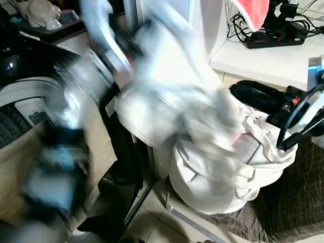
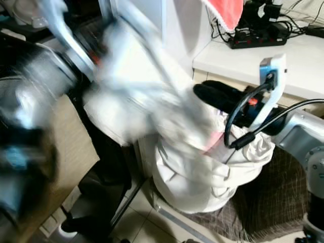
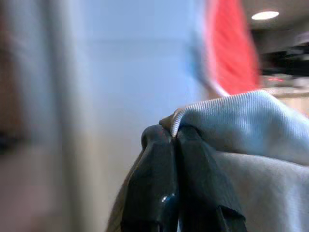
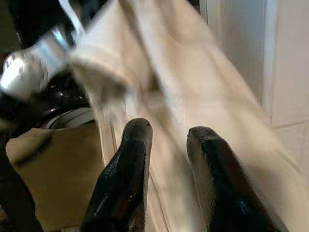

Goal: Clothes washing

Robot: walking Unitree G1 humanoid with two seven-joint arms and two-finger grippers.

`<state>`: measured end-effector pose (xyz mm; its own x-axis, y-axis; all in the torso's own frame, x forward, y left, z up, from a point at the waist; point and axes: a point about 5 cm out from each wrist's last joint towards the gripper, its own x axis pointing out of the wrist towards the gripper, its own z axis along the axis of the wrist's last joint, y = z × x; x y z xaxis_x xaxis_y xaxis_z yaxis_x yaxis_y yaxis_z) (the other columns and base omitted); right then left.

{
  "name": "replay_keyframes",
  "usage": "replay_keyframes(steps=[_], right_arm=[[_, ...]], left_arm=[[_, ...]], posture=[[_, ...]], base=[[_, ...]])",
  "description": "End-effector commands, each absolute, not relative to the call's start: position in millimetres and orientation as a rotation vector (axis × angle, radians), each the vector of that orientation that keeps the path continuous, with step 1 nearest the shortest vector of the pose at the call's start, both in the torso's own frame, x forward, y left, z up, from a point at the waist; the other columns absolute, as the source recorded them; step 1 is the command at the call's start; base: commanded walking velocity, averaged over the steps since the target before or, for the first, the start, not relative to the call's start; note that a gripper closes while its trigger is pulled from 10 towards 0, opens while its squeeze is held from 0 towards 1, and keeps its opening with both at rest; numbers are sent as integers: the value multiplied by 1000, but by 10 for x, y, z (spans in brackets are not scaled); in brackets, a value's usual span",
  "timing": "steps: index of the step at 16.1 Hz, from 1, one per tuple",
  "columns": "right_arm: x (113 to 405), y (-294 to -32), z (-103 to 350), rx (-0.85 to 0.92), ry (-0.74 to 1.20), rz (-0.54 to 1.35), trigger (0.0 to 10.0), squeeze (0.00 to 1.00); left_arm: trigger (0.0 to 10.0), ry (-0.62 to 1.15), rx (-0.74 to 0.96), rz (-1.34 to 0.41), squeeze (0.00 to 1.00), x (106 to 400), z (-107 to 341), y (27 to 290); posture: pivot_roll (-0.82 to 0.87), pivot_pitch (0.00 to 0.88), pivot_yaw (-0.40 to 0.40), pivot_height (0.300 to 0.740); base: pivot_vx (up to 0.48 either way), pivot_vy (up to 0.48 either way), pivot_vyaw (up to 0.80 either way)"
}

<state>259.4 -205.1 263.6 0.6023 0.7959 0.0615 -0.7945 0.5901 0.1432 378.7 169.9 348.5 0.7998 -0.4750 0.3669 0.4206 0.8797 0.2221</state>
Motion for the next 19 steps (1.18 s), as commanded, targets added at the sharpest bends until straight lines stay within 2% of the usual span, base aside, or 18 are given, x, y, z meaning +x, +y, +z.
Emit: replay_keyframes(steps=[1, 2, 3, 4, 5, 6, 7, 8, 9, 11, 14, 17, 18, 19], right_arm=[[2600, -2033, 2665, 141, -3, 920, 10000, 0], [2611, -2033, 2671, 137, -9, 914, 10000, 0], [2618, -2038, 2693, 133, -22, 909, 10000, 0], [2612, -2040, 2704, 134, -33, 908, 10000, 0], [2610, -2028, 2695, 139, -36, 910, 10000, 0], [2617, -1996, 2665, 140, -30, 915, 10000, 0], [2627, -1941, 2623, 141, -19, 927, 10000, 0], [2631, -1882, 2588, 131, -3, 941, 10000, 0], [2631, -1853, 2569, 126, 5, 947, 10000, 0], [2616, -1738, 2488, 108, 45, 968, 10000, 0], [2522, -1563, 2337, 99, 103, 1023, 10000, 0], [2505, -1533, 2317, 98, 111, 1033, 10000, 0], [2504, -1530, 2312, 93, 116, 1034, 10000, 0], [2505, -1526, 2308, 91, 118, 1035, 10000, 0]], left_arm=[[0, -657, 385, -179, 0, 3632, 4238, 2135], [0, -719, 512, -20, 0, 3536, 4518, 2319], [0, -800, 732, 254, 0, 3291, 4948, 2567], [0, -840, 872, 437, 0, 3070, 5222, 2721], [0, -819, 939, 494, 0, 3030, 5276, 2792], [0, -739, 938, 441, 0, 3160, 5133, 2822], [0, -554, 883, 295, 0, 3437, 4785, 2861], [3216, -377, 782, 162, 0, 3659, 4376, 2888], [10000, -313, 724, 137, 0, 3733, 4193, 2913], [10000, -21, 609, 1, 0, 3893, 3428, 2987], [10000, 299, 584, 36, 0, 3825, 2714, 3219], [10000, 363, 587, 121, 20, 3736, 2628, 3398], [10000, 368, 615, 192, 1000, 3675, 2697, 3526], [10000, 361, 623, 215, 1000, 3655, 2730, 3565]], posture=[[-158, 0, 87, 740], [-158, 0, 87, 740], [-158, 0, 87, 740], [-151, 0, 92, 740], [-139, 0, 86, 740], [-139, 0, 86, 740], [-132, 0, 81, 740], [-132, 0, 81, 740], [-130, 0, 79, 740], [-139, 0, 79, 740], [-144, 0, 77, 740], [-148, 0, 77, 740], [-146, 0, 74, 740], [-143, 0, 73, 740]], base=[[0, 0, 0], [0, 0, 0], [0, 0, 0], [0, 0, 0], [0, 0, 0], [0, 0, 0], [0, 0, 0], [0, 0, 0], [0, 0, 0], [0, 0, 0], [0, 0, 0], [0, 0, 0], [0, 0, 0], [0, 0, 0]])
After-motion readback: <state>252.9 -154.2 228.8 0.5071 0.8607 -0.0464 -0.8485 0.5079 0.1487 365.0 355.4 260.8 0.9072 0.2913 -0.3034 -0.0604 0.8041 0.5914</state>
